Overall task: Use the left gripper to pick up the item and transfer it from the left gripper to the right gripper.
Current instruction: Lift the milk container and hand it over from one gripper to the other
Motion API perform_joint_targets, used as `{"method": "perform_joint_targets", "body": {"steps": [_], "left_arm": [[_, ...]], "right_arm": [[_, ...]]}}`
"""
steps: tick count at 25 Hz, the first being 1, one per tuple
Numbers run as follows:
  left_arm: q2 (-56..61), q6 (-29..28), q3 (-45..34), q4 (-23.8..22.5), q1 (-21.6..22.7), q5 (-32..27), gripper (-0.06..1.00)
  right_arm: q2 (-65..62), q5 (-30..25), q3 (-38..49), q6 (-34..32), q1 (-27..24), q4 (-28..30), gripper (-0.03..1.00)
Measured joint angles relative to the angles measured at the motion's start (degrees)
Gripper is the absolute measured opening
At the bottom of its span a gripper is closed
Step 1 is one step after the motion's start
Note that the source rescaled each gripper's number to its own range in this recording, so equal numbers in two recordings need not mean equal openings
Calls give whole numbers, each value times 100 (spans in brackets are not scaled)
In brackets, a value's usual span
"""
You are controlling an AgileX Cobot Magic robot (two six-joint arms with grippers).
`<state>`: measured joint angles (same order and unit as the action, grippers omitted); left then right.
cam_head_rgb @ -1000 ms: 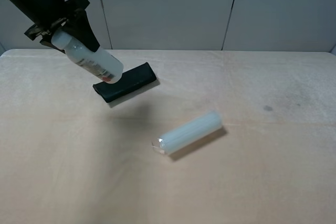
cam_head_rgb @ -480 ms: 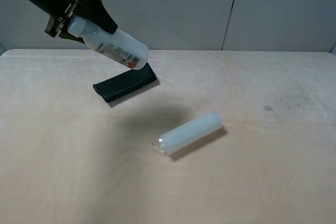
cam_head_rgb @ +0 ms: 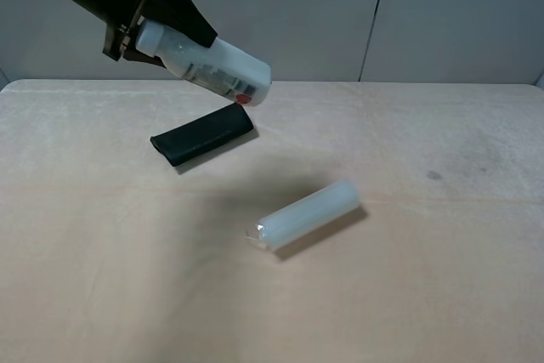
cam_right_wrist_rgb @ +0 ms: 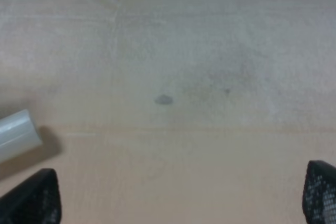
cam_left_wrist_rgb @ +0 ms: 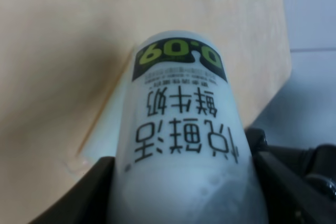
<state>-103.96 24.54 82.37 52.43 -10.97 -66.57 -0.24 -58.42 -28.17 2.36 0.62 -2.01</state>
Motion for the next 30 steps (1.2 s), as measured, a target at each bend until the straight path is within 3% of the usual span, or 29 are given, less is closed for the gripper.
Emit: {"method": "perform_joint_targets", "body": {"steps": [12,19,24,30], "left_arm": [[-259,344,0,283,-679,-4,2],[-259,371,0,427,-737,-4,2],[-259,371,0,427,-737,-4,2],[-259,371,0,427,-737,-4,2]], "right_arm": [[0,0,0,64,0,-118,100],[1258,246,-559,975,15,-980,100],[2592,816,-1058,1865,711,-1835,100],[4099,1477,-1589,3011,2085,-1982,100]]}}
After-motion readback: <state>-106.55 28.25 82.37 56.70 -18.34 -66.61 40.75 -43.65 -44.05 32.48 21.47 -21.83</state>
